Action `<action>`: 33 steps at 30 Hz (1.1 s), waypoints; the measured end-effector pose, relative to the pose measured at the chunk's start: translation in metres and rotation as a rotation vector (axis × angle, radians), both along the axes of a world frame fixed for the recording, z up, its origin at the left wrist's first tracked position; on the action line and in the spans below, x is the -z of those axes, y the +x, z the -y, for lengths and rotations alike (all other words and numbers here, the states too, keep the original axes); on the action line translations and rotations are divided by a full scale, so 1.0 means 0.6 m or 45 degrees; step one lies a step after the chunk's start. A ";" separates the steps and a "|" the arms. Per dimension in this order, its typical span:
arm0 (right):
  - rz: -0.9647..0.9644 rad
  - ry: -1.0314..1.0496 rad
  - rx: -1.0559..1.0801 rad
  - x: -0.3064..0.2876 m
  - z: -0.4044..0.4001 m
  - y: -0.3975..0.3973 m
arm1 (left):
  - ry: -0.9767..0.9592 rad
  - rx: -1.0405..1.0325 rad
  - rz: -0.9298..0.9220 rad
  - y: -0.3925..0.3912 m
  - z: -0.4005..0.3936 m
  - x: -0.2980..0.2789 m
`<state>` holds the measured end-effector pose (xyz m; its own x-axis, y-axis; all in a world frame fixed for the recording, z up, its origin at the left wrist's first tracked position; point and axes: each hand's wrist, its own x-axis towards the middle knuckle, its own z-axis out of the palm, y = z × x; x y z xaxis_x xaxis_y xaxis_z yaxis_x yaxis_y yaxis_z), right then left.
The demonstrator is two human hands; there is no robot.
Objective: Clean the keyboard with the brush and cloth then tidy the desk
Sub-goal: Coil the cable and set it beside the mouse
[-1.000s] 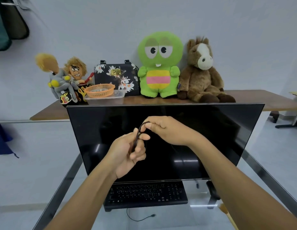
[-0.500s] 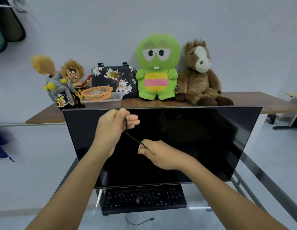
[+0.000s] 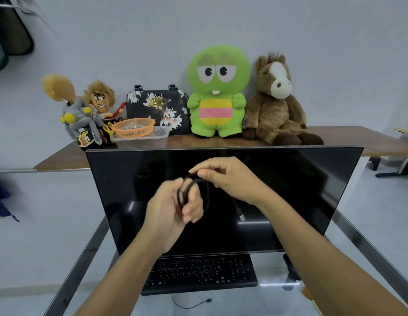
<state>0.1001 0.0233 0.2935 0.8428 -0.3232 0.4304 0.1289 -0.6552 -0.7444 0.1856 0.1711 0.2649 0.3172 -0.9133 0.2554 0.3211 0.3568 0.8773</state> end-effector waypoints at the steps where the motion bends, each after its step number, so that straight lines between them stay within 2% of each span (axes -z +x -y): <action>1: -0.028 0.027 0.041 0.014 -0.005 0.004 | -0.072 -0.081 -0.124 0.000 0.004 -0.009; 3: -0.192 0.015 0.098 0.046 -0.020 0.010 | -0.137 -0.278 -0.234 0.011 0.015 -0.019; 5: -0.394 -0.048 0.082 0.068 -0.041 0.009 | -0.073 -0.484 -0.127 0.026 0.024 -0.015; 7: -0.490 -0.221 0.042 0.075 -0.057 0.003 | 0.063 -0.700 0.166 0.040 0.032 -0.001; 10: -0.473 -0.534 0.085 0.054 -0.068 -0.010 | 0.240 -0.950 0.770 0.055 0.037 0.024; 12: -0.340 -0.490 0.100 0.028 -0.070 -0.020 | 0.344 -0.886 1.002 0.057 0.034 0.036; 13: -0.276 -0.420 0.078 0.014 -0.068 -0.024 | 0.385 -0.777 1.018 0.054 0.032 0.041; 16: -0.202 -0.154 -0.016 -0.019 -0.057 -0.027 | 0.429 -0.358 0.855 0.030 0.022 0.040; 18: -0.108 0.085 -0.035 -0.018 -0.043 -0.020 | 0.357 -0.137 0.558 0.017 0.019 0.036; 20: -0.015 0.289 -0.025 -0.005 -0.031 -0.010 | 0.268 -0.007 0.292 0.010 0.016 0.027; 25: 0.054 0.780 -0.147 0.032 -0.022 -0.005 | 0.201 0.156 0.032 0.015 0.012 0.018; 28: -0.023 0.997 -0.160 0.050 -0.020 -0.009 | 0.299 0.061 -0.008 0.017 0.015 0.022; 33: -0.102 0.960 -0.034 0.072 -0.018 -0.012 | 0.454 -0.381 -0.045 0.023 0.040 0.035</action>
<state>0.0928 0.0341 0.2502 0.8738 -0.4848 0.0382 0.0644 0.0373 -0.9972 0.1996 0.1473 0.2440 0.5831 -0.8091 -0.0734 0.2820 0.1168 0.9523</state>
